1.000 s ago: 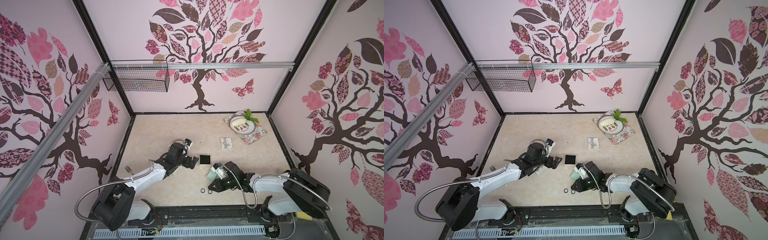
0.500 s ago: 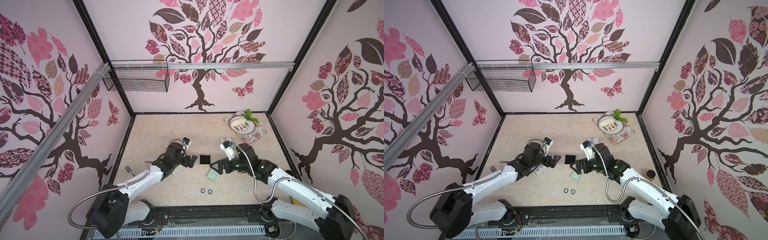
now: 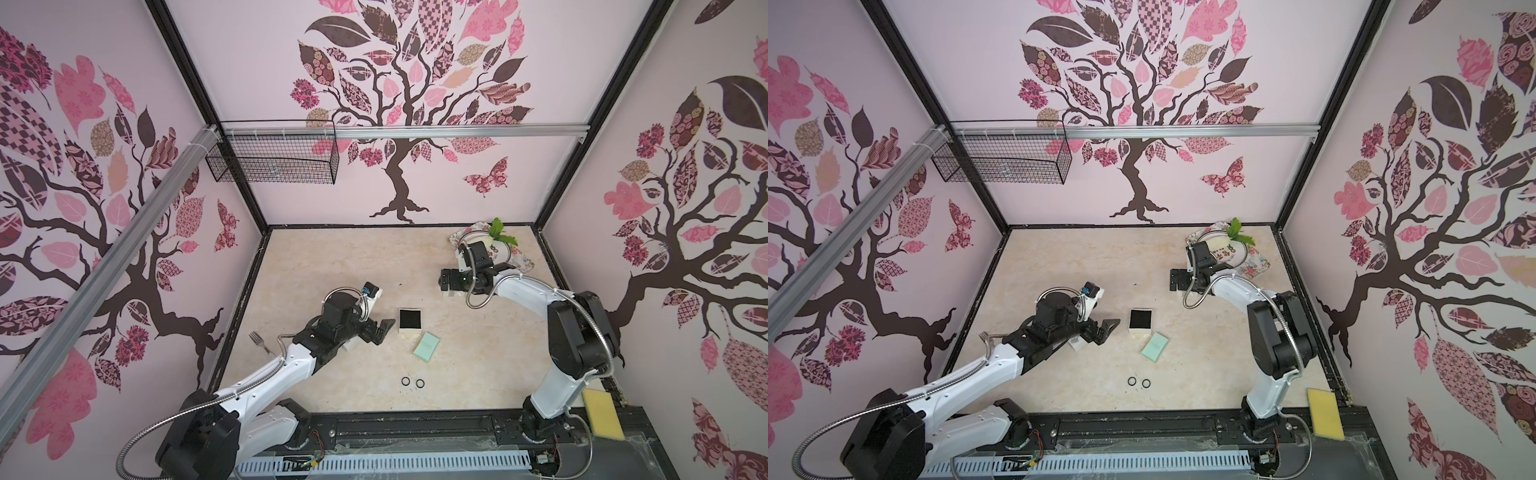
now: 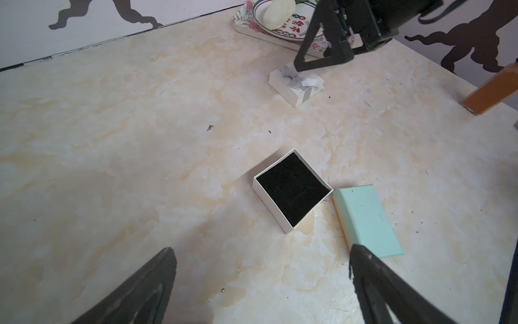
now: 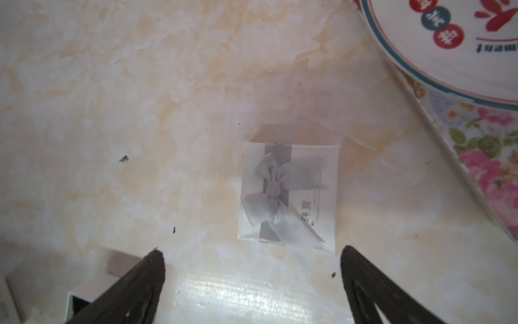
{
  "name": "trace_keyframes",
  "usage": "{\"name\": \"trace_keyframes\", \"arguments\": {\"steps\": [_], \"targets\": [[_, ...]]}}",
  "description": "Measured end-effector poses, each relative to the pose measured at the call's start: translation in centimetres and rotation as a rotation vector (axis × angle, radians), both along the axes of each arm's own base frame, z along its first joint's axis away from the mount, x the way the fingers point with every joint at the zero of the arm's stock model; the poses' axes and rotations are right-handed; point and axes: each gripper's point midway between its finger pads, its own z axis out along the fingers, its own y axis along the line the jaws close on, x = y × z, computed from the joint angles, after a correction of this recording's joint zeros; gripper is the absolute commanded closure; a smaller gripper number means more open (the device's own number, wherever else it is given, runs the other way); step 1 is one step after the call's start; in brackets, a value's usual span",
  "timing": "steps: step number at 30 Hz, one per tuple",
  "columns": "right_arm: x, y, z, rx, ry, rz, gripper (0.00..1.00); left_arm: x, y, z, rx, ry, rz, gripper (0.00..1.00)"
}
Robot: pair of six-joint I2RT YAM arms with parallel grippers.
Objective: Take the rings out of the lift-off lid box
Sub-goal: Pick up the lid from the center of the board.
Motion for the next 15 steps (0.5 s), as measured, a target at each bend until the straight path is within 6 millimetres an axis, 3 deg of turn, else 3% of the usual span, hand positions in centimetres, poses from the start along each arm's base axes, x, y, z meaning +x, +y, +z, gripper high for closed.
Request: {"name": "trace_keyframes", "arguments": {"steps": [6,15], "targets": [[3.2,0.1,-0.7,-0.053,-0.015,-0.018,0.00,-1.0,-0.7,-0.4,-0.001,-0.007,-0.080,0.02],[3.2,-0.8,-4.0,-0.131,0.050,-0.030,0.01,-3.3,-1.6,1.1,-0.084,-0.073,-0.199,0.02]]}}
